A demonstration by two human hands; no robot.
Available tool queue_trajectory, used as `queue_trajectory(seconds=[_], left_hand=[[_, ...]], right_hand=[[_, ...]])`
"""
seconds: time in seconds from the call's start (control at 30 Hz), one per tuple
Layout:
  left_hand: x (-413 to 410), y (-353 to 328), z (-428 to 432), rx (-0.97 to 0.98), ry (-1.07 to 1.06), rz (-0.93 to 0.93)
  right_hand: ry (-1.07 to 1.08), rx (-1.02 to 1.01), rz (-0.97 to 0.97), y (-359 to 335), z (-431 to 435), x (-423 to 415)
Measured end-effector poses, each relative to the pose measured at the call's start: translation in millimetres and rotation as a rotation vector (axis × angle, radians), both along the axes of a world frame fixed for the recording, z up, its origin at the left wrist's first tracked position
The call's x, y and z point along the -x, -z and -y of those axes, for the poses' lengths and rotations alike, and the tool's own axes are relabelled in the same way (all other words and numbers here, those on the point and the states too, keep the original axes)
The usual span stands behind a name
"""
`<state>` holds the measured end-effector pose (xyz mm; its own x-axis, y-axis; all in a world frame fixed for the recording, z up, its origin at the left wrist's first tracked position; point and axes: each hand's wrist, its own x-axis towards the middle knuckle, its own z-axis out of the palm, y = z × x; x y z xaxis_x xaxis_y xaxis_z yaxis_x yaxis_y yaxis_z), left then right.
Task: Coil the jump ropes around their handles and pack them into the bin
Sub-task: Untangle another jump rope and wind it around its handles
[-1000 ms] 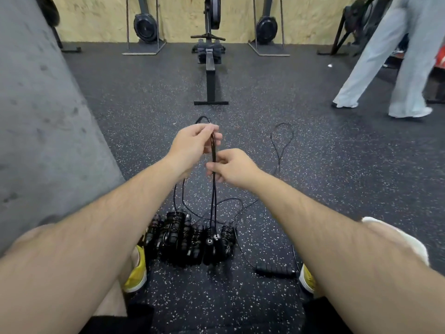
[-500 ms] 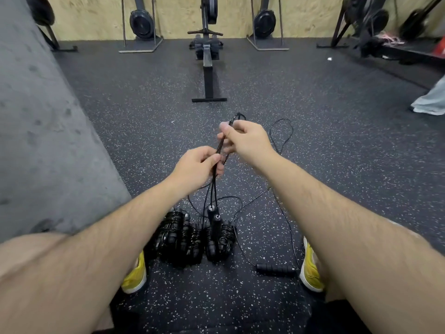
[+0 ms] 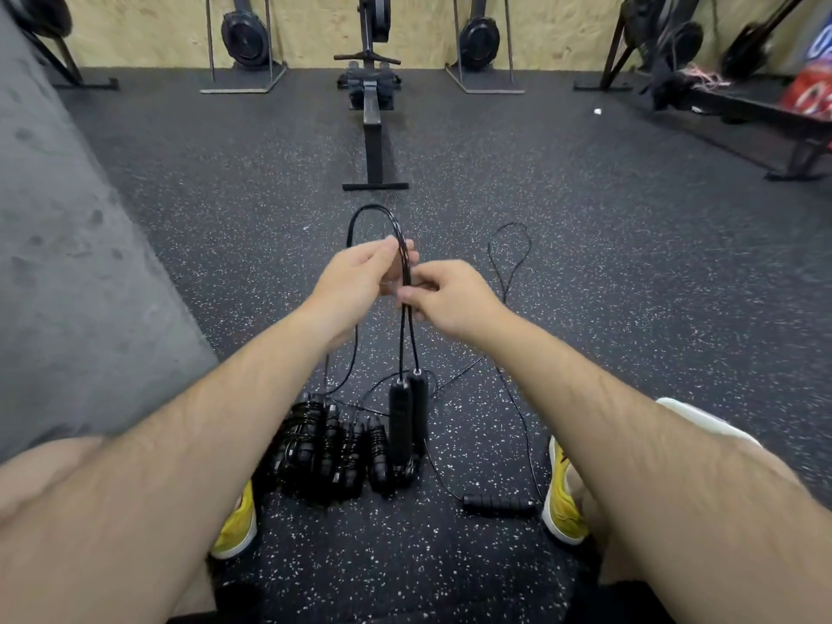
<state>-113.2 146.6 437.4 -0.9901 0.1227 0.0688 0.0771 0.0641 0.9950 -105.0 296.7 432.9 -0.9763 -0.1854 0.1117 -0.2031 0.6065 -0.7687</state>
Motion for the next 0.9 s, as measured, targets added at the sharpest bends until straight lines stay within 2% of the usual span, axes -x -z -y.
queue_trajectory(seconds=[0.13, 0.2, 0.27, 0.37, 0.47, 0.53, 0.6, 0.67, 0.83, 0.9], left_hand=[[-10, 28, 0, 0.082, 0.201, 0.147], [-16, 37, -2, 0.177, 0.254, 0.145], [-14, 41, -2, 0.26, 0.207, 0.11], [-4, 32, -1, 0.262, 0.082, 0.089], [9, 13, 5, 0.294, 0.022, 0.014], [16, 0, 9, 0.287, -0.004, -0.009], [20, -11, 9, 0.245, -0.027, 0.007], [22, -22, 6, 0.189, -0.048, 0.026], [32, -43, 5, 0.097, -0.024, 0.032], [42, -51, 7, 0.022, -0.024, 0.05]], right_hand=[[0.068, 0.131, -0.006, -15, -3, 13], [0.064, 0.191, 0.024, -20, -4, 20], [0.048, 0.272, 0.053, -23, -3, 27], [0.049, 0.343, 0.074, -28, -1, 34], [0.005, 0.186, 0.199, -24, -5, 32], [-0.078, 0.016, 0.31, -13, -4, 25], [-0.107, -0.009, 0.365, 0, 2, 15], [-0.069, 0.05, 0.338, 9, 10, 6], [0.173, 0.374, 0.223, 12, 32, -1], [0.244, 0.371, 0.197, 11, 39, 5]])
